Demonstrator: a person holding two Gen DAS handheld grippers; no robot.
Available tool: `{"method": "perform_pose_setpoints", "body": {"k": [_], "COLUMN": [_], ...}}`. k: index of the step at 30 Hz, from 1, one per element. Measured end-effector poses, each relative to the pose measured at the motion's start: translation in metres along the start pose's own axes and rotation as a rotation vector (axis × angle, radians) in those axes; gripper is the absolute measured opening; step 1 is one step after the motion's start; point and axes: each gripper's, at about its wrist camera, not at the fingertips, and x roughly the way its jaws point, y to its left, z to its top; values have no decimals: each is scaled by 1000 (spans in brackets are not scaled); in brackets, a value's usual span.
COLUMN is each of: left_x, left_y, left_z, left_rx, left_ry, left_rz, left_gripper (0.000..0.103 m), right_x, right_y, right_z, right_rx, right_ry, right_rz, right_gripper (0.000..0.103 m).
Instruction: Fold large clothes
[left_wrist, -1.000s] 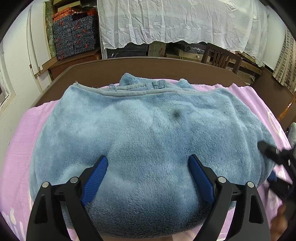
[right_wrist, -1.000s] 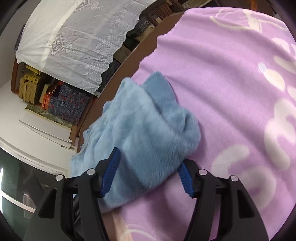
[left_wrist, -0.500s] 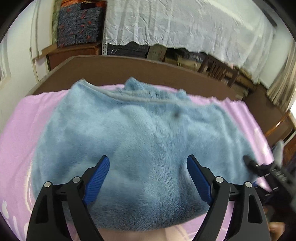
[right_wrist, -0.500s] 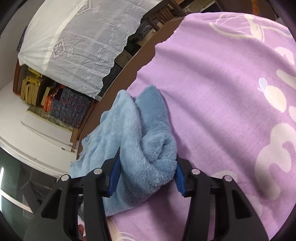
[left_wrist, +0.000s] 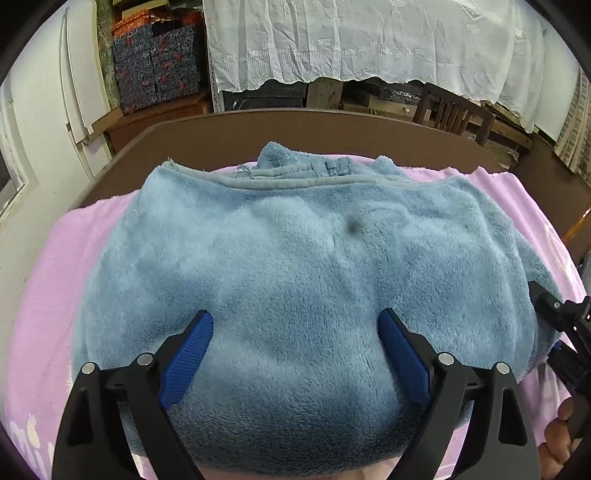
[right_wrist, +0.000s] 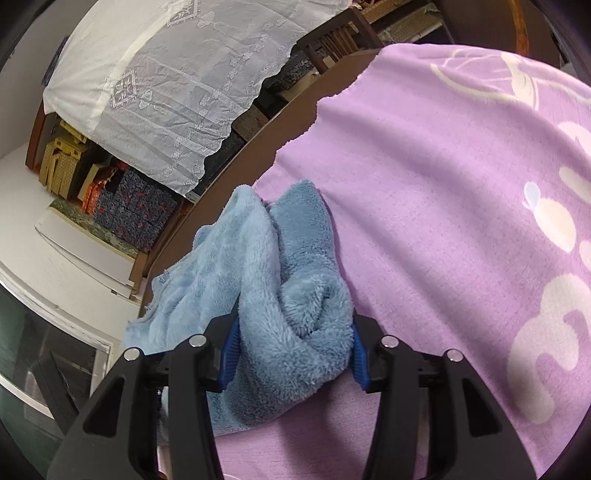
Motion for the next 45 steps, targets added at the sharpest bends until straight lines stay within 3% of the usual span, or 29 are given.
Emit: {"method": "perform_pose_setpoints", "body": {"k": [3, 8, 13, 19, 22, 25, 29, 33, 36, 40, 42, 43, 44, 45], "left_x": [-1, -16, -32, -32, -35, -43, -60, -68, -65, -40, -25, -18, -8, -4], "left_y": [4, 37, 71, 98, 98, 92, 69, 30, 2, -23, -19, -15, -8, 0], "left_z": [0, 11, 18, 22, 23, 30, 40, 53, 64, 67, 63, 61, 60, 59], "left_rx": [-19, -150, -235, -302, -296, -284, -207, -100, -39, 35, 35, 28, 8, -25], "left_ry": [13, 39, 2, 16, 19, 14, -5, 25, 53, 130, 129, 138, 177, 200], "left_rz": [-30, -196, -210, -288, -326, -411, -505, -541, -552, -508, -469, -452, -493, -566], "left_gripper": [91, 90, 90, 89, 89, 88, 90, 91, 99, 99, 95, 76, 51, 41], "right_x": [-2, -12, -24, -32, -38, -41, -37, -38, -36, -34, -34, -32, -32, -31], "right_y": [4, 28, 62, 110, 132, 142, 149, 152, 149, 153, 156, 158, 159, 158], "right_z": [1, 2, -3, -22, -44, -64, -81, -89, -89, -95, -101, -104, -107, -109], "right_rx": [-31, -153, -270, -421, -545, -634, -720, -772, -774, -838, -879, -904, -922, -935], "right_ry": [-8, -62, -123, -168, -198, -204, -183, -178, -168, -175, -175, -176, -178, -179], "right_rz": [-8, -25, -32, -16, -5, 13, 27, 41, 52, 47, 48, 49, 44, 41], "right_gripper": [36, 30, 29, 28, 28, 28, 28, 28, 28, 28, 28, 28, 28, 28]}}
